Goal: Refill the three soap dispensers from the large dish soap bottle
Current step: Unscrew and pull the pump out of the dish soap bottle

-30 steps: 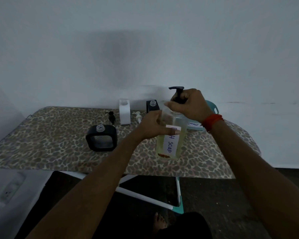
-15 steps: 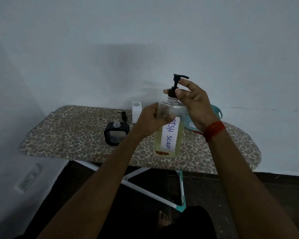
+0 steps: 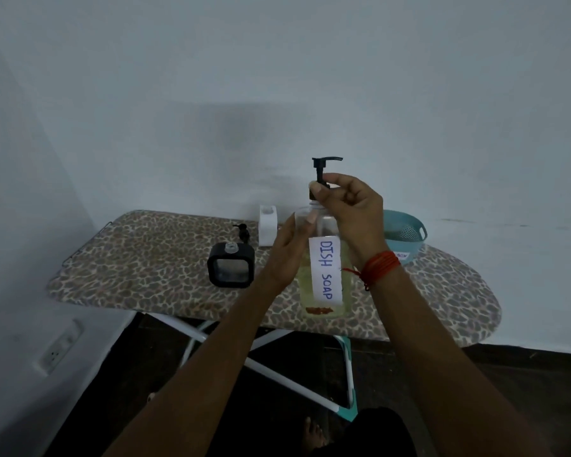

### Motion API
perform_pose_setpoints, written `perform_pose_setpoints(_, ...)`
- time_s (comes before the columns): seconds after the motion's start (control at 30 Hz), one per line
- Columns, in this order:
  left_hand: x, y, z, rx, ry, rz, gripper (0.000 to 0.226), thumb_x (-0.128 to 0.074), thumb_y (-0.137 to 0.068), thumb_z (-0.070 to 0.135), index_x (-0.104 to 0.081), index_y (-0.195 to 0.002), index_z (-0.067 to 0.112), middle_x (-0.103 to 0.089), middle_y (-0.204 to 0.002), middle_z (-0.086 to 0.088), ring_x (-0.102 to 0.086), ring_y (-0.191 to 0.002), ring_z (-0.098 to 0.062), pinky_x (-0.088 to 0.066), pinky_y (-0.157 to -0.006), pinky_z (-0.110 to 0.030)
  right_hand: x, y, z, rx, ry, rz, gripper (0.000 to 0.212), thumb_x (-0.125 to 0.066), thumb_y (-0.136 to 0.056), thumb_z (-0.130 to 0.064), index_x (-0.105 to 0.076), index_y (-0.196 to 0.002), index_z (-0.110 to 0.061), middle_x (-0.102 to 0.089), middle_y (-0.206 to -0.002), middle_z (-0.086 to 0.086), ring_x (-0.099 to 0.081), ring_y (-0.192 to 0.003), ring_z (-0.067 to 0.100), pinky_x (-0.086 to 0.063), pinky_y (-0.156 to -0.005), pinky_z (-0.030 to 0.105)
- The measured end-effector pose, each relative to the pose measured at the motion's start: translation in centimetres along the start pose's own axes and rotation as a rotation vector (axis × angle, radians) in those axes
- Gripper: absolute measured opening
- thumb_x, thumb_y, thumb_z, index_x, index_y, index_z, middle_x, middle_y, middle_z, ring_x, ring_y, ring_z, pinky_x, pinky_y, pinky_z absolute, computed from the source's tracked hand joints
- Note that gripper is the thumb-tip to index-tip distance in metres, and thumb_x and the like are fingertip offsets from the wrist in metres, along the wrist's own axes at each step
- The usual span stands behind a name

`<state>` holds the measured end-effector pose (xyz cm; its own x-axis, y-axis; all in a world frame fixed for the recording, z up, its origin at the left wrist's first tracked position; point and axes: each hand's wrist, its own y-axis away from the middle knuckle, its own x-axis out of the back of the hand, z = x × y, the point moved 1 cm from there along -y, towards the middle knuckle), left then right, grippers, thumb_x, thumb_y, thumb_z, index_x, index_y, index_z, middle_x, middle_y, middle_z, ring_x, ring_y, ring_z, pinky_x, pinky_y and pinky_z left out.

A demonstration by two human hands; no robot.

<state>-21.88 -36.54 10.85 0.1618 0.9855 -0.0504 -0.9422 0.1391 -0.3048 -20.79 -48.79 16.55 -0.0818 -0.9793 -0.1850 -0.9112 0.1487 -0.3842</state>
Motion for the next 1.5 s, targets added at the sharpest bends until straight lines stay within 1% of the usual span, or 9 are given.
perform_pose_setpoints(0.07,0.5,0.1,0.6,0.013,-0.026,-0.042,0.018,-0.043,-0.106,0.033,-0.061,-0.107,0.031,-0.072,-0.093,0.030,-0.065,-0.089,0.015,-0.051,-0.076,-0.007,0.6,0.0,0.2,-0.035,-0.037,-0.090,0.027,-0.071,-0.093,-0.020,-0.071,-0.114,-0.004,-0.078,-0.099,0.012,-0.074,-0.095,0.023,-0.059,-0.086,0.039)
perform_pose_setpoints(0.2,1.0,0.0,1.1,-0.007,-0.045,-0.056,0.057,-0.050,-0.094,0.050,-0.057,-0.123,0.001,-0.068,-0.113,-0.016,-0.066,-0.105,-0.023,-0.053,-0.097,-0.049,1.5,0.0,-0.3,-0.097,-0.051,-0.266,0.043,-0.047,-0.105,-0.031,-0.064,-0.125,0.003,-0.072,-0.121,0.016,-0.068,-0.114,0.028,-0.058,-0.092,0.041)
perform_pose_setpoints(0.43,1.1,0.3,1.0,-0.013,-0.072,-0.088,0.022,-0.050,-0.104,0.033,-0.058,-0.124,0.030,-0.072,-0.115,0.019,-0.067,-0.109,-0.001,-0.053,-0.085,-0.016,0.0,0.3,-0.9,0.044,0.218,-0.030,0.049,-0.089,-0.076,-0.027,-0.066,-0.118,-0.015,-0.074,-0.088,-0.002,-0.070,-0.085,0.016,-0.058,-0.080,0.030)
perform_pose_setpoints(0.63,1.0,0.5,0.5,-0.007,-0.078,-0.050,0.046,-0.055,-0.093,0.046,-0.056,-0.125,0.014,-0.067,-0.125,-0.013,-0.066,-0.110,-0.012,-0.055,-0.092,-0.031,0.8,-0.5,0.0,-0.066,-0.009,-0.138,0.046,-0.063,-0.088,-0.011,-0.052,-0.132,-0.004,-0.076,-0.109,0.013,-0.072,-0.104,0.025,-0.058,-0.090,0.037)
perform_pose_setpoints(0.87,0.9,0.4,0.3,0.007,-0.092,-0.054,0.027,-0.050,-0.105,0.021,-0.052,-0.131,0.018,-0.065,-0.123,0.006,-0.064,-0.110,0.003,-0.051,-0.090,-0.019,0.7,0.0,1.2,0.092,0.218,-0.020,0.056,-0.090,-0.073,-0.025,-0.060,-0.119,-0.015,-0.064,-0.089,0.004,-0.064,-0.083,0.010,-0.054,-0.070,0.021)
perform_pose_setpoints(1.07,1.2,0.6,0.0,0.012,-0.090,-0.046,0.029,-0.049,-0.105,0.019,-0.052,-0.125,-0.002,-0.064,-0.117,-0.013,-0.065,-0.103,-0.004,-0.052,-0.085,-0.020,1.3,0.2,1.4,0.023,0.098,-0.056,0.050,-0.076,-0.081,-0.014,-0.059,-0.128,-0.017,-0.077,-0.108,0.009,-0.074,-0.100,0.030,-0.058,-0.090,0.052)
perform_pose_setpoints(1.17,1.0,0.6,0.1,0.011,-0.095,-0.064,0.023,-0.049,-0.105,0.020,-0.053,-0.124,0.006,-0.064,-0.119,-0.013,-0.065,-0.103,0.000,-0.053,-0.086,-0.019,0.7,0.5,1.1,0.043,0.177,-0.056,0.048,-0.076,-0.081,-0.017,-0.060,-0.126,-0.021,-0.071,-0.121,0.002,-0.068,-0.111,0.022,-0.058,-0.090,0.040)
perform_pose_setpoints(1.27,0.9,0.5,0.2,0.007,-0.121,-0.074,0.024,-0.048,-0.105,0.022,-0.051,-0.128,0.014,-0.064,-0.121,0.002,-0.063,-0.106,0.007,-0.051,-0.087,-0.016,-0.1,0.8,1.1,0.104,0.323,0.010,0.048,-0.087,-0.078,-0.029,-0.065,-0.119,-0.019,-0.072,-0.102,-0.008,-0.068,-0.094,0.006,-0.056,-0.076,0.024)
perform_pose_setpoints(1.5,1.9,0.9,-0.1,0.000,-0.187,-0.075,0.053,-0.059,-0.095,0.033,-0.049,-0.135,0.000,-0.063,-0.130,-0.017,-0.064,-0.118,-0.028,-0.054,-0.099,-0.047,0.7,-0.1,-0.6,0.075,0.127,0.066,0.047,-0.086,-0.079,-0.018,-0.063,-0.119,-0.013,-0.079,-0.100,0.001,-0.075,-0.095,0.019,-0.061,-0.084,0.044)
